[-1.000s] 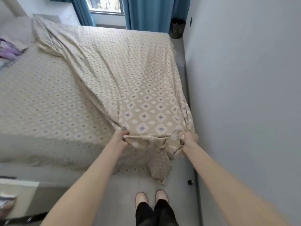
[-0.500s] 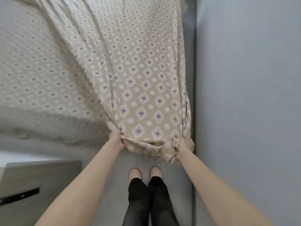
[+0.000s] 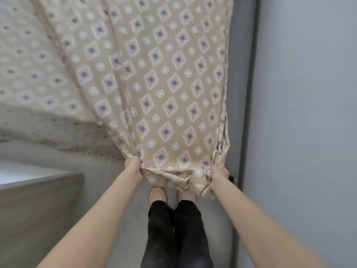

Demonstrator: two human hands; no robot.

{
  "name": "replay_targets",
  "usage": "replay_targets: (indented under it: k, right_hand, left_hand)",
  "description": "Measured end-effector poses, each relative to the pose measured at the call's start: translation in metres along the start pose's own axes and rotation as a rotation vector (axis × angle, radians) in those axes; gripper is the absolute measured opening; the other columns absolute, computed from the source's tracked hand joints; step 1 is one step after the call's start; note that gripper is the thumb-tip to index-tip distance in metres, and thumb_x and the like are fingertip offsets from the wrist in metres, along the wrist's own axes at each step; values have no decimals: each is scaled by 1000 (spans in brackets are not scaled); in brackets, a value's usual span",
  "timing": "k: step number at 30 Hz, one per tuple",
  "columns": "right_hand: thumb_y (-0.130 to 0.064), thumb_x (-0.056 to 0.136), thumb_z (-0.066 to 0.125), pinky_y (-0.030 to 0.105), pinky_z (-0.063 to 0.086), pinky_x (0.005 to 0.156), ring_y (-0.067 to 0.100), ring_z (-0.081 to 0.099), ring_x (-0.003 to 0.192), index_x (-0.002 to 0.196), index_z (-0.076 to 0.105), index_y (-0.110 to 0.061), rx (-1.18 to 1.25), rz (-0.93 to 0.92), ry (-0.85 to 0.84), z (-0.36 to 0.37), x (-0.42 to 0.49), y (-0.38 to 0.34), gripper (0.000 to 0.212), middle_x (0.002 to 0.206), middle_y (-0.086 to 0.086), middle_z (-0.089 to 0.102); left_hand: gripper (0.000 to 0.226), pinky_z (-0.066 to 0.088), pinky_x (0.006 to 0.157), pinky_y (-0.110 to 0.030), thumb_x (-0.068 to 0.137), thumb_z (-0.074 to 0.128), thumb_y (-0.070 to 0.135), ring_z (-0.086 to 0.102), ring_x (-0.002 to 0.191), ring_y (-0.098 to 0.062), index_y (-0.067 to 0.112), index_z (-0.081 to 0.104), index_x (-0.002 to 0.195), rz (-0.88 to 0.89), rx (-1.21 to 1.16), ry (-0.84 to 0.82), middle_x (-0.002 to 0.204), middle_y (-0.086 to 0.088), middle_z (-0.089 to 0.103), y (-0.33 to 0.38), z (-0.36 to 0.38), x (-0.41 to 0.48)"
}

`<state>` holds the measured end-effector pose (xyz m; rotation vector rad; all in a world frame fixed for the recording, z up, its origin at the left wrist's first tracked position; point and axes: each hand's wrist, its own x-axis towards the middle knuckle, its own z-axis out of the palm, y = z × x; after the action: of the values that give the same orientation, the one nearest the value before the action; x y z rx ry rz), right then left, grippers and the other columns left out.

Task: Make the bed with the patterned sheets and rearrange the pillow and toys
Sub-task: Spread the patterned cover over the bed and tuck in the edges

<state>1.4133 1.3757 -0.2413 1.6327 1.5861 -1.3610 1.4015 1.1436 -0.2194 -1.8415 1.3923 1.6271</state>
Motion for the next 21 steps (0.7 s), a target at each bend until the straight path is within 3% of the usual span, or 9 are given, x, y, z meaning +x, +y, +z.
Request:
replay_targets:
  k: [4, 5, 7, 9, 11, 13, 15, 18, 21]
  right_hand:
    - [-13, 91, 48, 30, 47, 60, 20, 58, 64, 115, 57, -10, -42, 8, 25, 23, 33, 1, 26, 75, 2, 59]
    - [-12, 90, 47, 27, 44, 56, 20, 57, 62, 114, 56, -11, -49, 12, 31, 28, 40, 0, 26, 74, 2, 58]
    - [-12, 89, 50, 27, 42, 54, 20, 56, 63, 112, 55, -11, -46, 29, 35, 36, 52, -5, 23, 75, 3, 58]
    - [-15, 86, 60, 33, 51, 68, 26, 61, 77, 115, 53, -6, -36, 71, 28, 39, 64, -8, 31, 87, 7, 63]
    - [-12, 83, 66, 43, 51, 89, 31, 61, 102, 128, 47, -2, -33, 106, 76, 38, 76, -9, 50, 116, 16, 61]
    - [-10, 83, 65, 47, 44, 100, 34, 51, 120, 142, 30, -5, -108, 72, 164, 34, 83, -9, 69, 138, 19, 47]
    - [-13, 84, 63, 48, 41, 103, 36, 46, 125, 146, 21, -11, -213, -23, 186, 30, 83, -6, 75, 142, 18, 42]
    - [-17, 85, 59, 46, 37, 108, 35, 40, 130, 149, 22, -21, -333, -158, 131, 30, 72, -7, 74, 144, 11, 41]
    - [-13, 86, 54, 44, 35, 110, 33, 37, 133, 147, 30, -21, -328, -219, 96, 33, 47, -16, 66, 149, 5, 35]
  left_hand:
    - [37, 49, 64, -38, 91, 26, -6, 55, 64, -25, 3, 54, 114, -36, 11, -5, 68, -13, 60, -4, 7, 36]
    - [38, 53, 72, -42, 91, 25, -7, 59, 70, -28, 2, 54, 114, -36, 1, -22, 72, -15, 64, -3, 10, 42]
    - [42, 49, 93, -49, 92, 26, -9, 63, 96, -34, -1, 52, 123, -37, -14, -49, 103, -20, 66, 0, 16, 57]
    - [40, 46, 99, -48, 96, 30, -5, 59, 111, -32, 0, 49, 131, -55, -9, -75, 124, -18, 59, 2, 21, 72]
    - [34, 54, 86, -39, 99, 39, 5, 61, 99, -27, 4, 50, 131, -69, 43, -99, 120, -13, 60, 3, 24, 77]
    - [36, 50, 77, -35, 95, 52, 13, 56, 85, -19, 8, 50, 131, -95, 77, -98, 111, -6, 57, 1, 24, 80]
    - [49, 40, 91, -34, 90, 62, 16, 54, 99, -19, 10, 46, 135, -113, 111, -61, 123, -5, 50, -4, 19, 82]
    - [56, 34, 105, -36, 90, 63, 15, 40, 132, -23, 11, 39, 140, -117, 98, -45, 146, -6, 38, -4, 10, 74]
    - [45, 41, 99, -35, 93, 56, 11, 47, 124, -24, 10, 43, 136, -120, 76, -72, 138, -9, 46, 6, 3, 56]
